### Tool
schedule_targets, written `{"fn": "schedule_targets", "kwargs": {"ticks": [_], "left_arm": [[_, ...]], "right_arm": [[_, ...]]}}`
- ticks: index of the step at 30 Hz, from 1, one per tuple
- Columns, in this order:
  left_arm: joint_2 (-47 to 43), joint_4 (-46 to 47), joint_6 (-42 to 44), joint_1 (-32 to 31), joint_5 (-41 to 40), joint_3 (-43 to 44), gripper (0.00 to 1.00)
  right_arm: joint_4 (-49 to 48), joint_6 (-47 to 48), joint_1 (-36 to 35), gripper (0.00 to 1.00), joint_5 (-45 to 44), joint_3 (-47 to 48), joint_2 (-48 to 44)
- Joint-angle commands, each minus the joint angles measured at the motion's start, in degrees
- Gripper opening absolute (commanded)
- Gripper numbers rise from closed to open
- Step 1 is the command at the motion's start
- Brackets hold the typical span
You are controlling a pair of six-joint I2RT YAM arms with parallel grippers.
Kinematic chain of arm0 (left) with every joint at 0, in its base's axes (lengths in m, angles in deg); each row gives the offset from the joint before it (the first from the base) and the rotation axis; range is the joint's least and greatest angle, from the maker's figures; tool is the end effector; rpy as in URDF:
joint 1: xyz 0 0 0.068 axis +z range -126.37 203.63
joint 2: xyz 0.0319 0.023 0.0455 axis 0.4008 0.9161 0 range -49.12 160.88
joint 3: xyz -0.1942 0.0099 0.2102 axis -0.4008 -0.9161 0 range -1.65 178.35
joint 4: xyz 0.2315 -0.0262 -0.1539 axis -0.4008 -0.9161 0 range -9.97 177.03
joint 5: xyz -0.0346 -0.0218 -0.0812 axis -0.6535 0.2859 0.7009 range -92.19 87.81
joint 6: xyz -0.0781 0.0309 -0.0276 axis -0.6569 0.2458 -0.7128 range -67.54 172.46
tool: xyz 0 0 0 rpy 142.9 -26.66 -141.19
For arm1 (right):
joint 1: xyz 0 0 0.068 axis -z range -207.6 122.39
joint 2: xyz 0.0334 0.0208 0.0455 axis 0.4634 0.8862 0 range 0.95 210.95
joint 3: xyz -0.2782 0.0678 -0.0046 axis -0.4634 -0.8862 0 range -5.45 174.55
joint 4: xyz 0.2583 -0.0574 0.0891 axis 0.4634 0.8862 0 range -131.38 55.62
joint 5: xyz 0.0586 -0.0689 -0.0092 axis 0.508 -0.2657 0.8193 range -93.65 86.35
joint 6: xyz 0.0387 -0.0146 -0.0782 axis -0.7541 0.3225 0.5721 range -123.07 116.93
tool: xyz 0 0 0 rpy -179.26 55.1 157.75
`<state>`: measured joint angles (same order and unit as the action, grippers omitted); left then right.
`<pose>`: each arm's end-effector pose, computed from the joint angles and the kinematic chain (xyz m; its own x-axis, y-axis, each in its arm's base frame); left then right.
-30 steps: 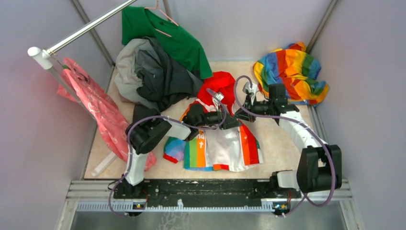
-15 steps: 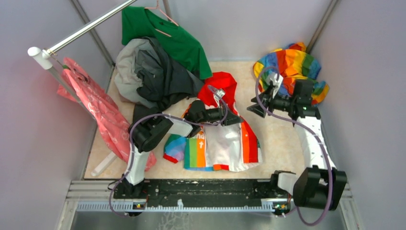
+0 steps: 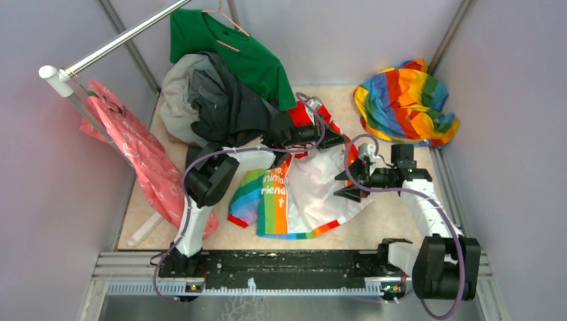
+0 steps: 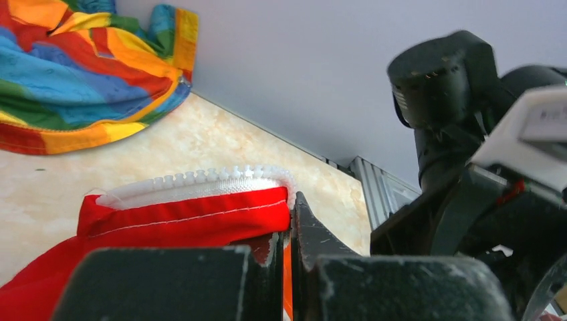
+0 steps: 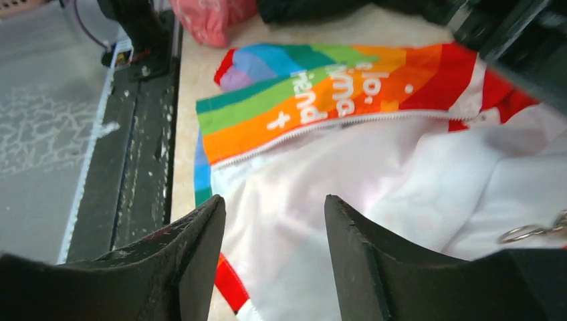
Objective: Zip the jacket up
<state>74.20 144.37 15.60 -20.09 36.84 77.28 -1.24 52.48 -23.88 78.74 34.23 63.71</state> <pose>0.3524 -0.4054 0.2343 -0.4584 -0.2063 -0.8645 0.8817 0.0170 -0.4716 0.2017 0.0650 0.2371 -0.1436 -0.1000 -0.9846 -0.9818 0.1391 0.1290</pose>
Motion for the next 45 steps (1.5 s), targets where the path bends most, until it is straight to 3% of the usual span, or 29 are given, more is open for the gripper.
{"fn": "schedule_targets", "kwargs": {"ticks": [1, 4, 7, 15, 17, 27, 35, 45], "left_arm": [[1.3, -6.8, 3.3, 1.4, 1.3, 4.9, 0.0], [0.2, -6.7, 3.7, 2.1, 1.0, 3.8, 0.0], [-0.7, -4.5, 2.9, 2.6, 0.7, 1.8, 0.0], [-0.4, 0.9, -4.2, 2.8, 3.0, 0.4, 0.0], [-0.3, 1.7, -6.1, 2.8, 2.7, 0.3, 0.0], [0.1, 0.5, -12.8, 2.7, -0.9, 0.7, 0.0], [-0.1, -2.4, -13.2, 2.4, -2.1, 1.9, 0.0], [0.1, -3.0, -13.8, 1.9, -2.6, 2.5, 0.0]], "right_arm": [[-22.7, -18.2, -3.0, 0.56, -9.6, -3.0, 0.3], [-29.7, -25.7, -2.8, 0.57, -17.6, -3.3, 1.7], [-38.3, -32.2, 0.1, 0.58, -17.2, -5.5, 2.5], [-88.3, -69.8, 2.4, 0.51, -17.5, -18.3, 8.0], [-93.6, -73.9, 1.7, 0.49, -19.0, -19.5, 8.7], [-92.9, -81.5, -2.7, 0.42, -35.5, -19.9, 11.1], [-87.5, -82.9, -5.7, 0.43, -42.6, -19.0, 12.1], [-90.9, -85.2, -7.7, 0.41, -50.7, -19.6, 13.2]]}}
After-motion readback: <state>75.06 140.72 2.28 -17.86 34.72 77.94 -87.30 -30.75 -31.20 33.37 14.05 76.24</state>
